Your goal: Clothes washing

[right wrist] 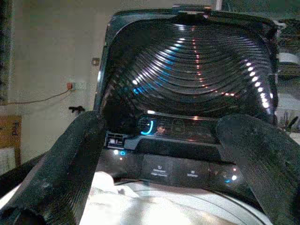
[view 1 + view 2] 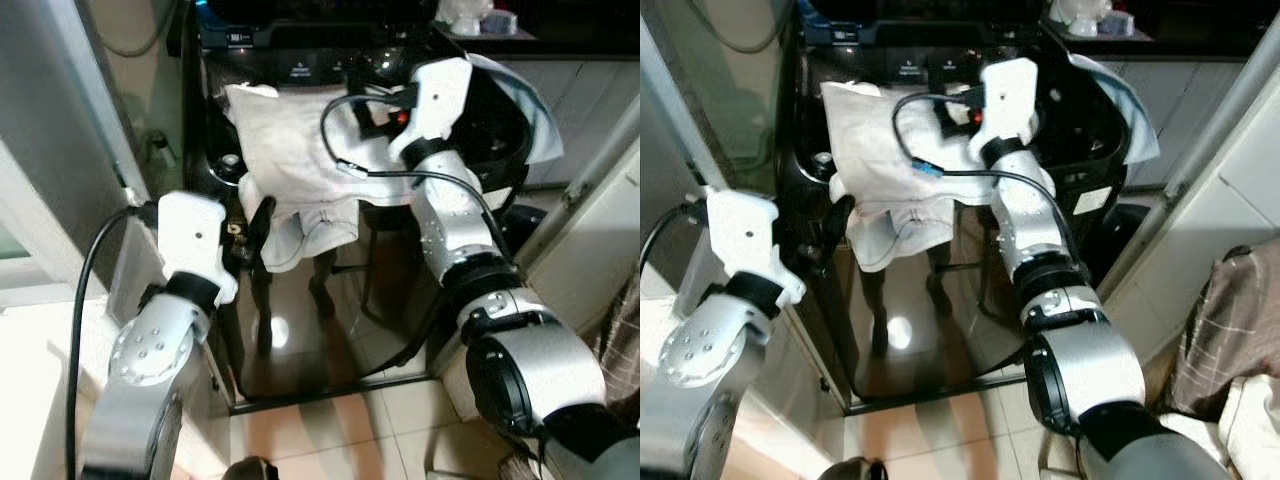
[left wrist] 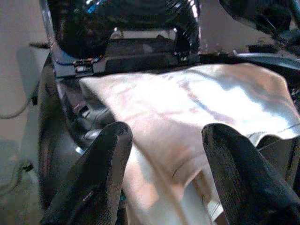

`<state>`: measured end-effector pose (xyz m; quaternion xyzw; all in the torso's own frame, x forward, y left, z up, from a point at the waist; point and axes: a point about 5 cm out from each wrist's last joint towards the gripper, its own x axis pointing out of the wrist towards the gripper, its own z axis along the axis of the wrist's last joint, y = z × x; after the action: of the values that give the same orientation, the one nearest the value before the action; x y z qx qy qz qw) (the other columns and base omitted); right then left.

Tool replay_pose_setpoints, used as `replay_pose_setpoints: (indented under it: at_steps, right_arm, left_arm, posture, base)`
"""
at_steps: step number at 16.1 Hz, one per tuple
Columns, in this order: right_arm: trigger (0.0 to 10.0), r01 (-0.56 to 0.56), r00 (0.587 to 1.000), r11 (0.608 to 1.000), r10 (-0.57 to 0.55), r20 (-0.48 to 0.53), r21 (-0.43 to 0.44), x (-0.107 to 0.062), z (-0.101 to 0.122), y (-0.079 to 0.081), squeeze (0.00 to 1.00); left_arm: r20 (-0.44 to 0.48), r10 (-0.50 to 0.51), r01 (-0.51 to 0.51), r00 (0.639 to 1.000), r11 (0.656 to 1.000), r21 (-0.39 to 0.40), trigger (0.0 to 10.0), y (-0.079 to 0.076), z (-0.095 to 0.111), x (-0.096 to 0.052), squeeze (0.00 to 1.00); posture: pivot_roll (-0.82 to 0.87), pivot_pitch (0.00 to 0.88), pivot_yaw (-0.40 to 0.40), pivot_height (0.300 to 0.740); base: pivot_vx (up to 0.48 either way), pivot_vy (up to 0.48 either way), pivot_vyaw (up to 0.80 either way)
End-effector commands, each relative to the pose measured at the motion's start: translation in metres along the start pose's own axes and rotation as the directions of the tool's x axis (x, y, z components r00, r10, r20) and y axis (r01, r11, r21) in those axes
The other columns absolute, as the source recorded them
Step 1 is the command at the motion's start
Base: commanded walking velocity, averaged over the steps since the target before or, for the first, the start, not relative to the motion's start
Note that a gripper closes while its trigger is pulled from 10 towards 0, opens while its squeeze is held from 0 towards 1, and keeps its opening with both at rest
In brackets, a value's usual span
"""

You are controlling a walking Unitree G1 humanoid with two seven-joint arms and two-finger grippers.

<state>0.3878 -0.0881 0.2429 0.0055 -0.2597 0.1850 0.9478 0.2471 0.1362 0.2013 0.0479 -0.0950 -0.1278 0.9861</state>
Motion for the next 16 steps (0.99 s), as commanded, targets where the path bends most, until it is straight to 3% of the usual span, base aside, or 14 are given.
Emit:
replay_pose_setpoints:
  at_steps: [1,3,5,9,10,13,16]
  right_arm:
    - [10.0,-0.013,0.999,1.0,0.012,0.03,0.012,-0.002,0.003,0.001,0.0]
    - [10.0,-0.129,0.99,0.989,0.123,0.073,0.079,-0.024,-0.001,0.022,0.0]
    - [10.0,-0.215,0.977,0.967,0.213,0.036,0.135,-0.056,-0.01,0.042,0.0]
    - [10.0,-0.235,0.965,0.951,0.253,-0.066,0.202,-0.091,-0.023,0.039,0.0]
    - [10.0,-0.294,0.929,0.914,0.342,-0.141,0.28,-0.104,-0.035,0.051,0.0]
    - [10.0,-0.341,0.89,0.879,0.416,-0.187,0.334,-0.102,-0.048,0.07,0.0]
    - [10.0,-0.327,0.882,0.881,0.415,-0.223,0.343,-0.097,-0.055,0.074,0.0]
  left_arm:
    - [0.001,-0.001,0.001,1.0,1.0,0.002,10.0,-0.001,-0.001,0.002,0.0]
    - [0.019,-0.004,0.004,1.0,1.0,-0.004,10.0,-0.002,-0.003,0.01,0.0]
    - [0.019,-0.009,0.009,1.0,1.0,-0.007,10.0,-0.003,-0.006,0.014,0.0]
    - [0.002,-0.01,0.01,1.0,1.0,-0.005,10.0,-0.002,-0.014,0.013,0.0]
    - [-0.01,-0.023,0.023,1.0,1.0,-0.002,10.0,-0.004,-0.016,0.009,0.0]
    - [-0.02,-0.021,0.021,1.0,1.0,0.006,10.0,-0.003,-0.018,0.006,0.0]
    - [-0.016,-0.02,0.02,1.0,1.0,0.009,10.0,-0.004,-0.017,0.006,0.0]
  posture:
    - [0.05,0.0,-0.037,0.74]
    - [0.02,0.0,-0.038,0.74]
    - [0.0,0.0,-0.04,0.74]
    - [-0.01,0.0,-0.04,0.74]
    - [-0.01,0.0,-0.029,0.74]
    - [0.0,0.01,-0.023,0.74]
    - [0.01,0.012,-0.026,0.74]
  base:
    - [0.0,0.0,0.0]
    - [0.0,0.0,0.0]
    - [0.0,0.0,0.0]
    - [0.0,0.0,0.0]
    - [0.0,0.0,0.0]
    - [0.0,0.0,0.0]
    - [0.0,0.0,0.0]
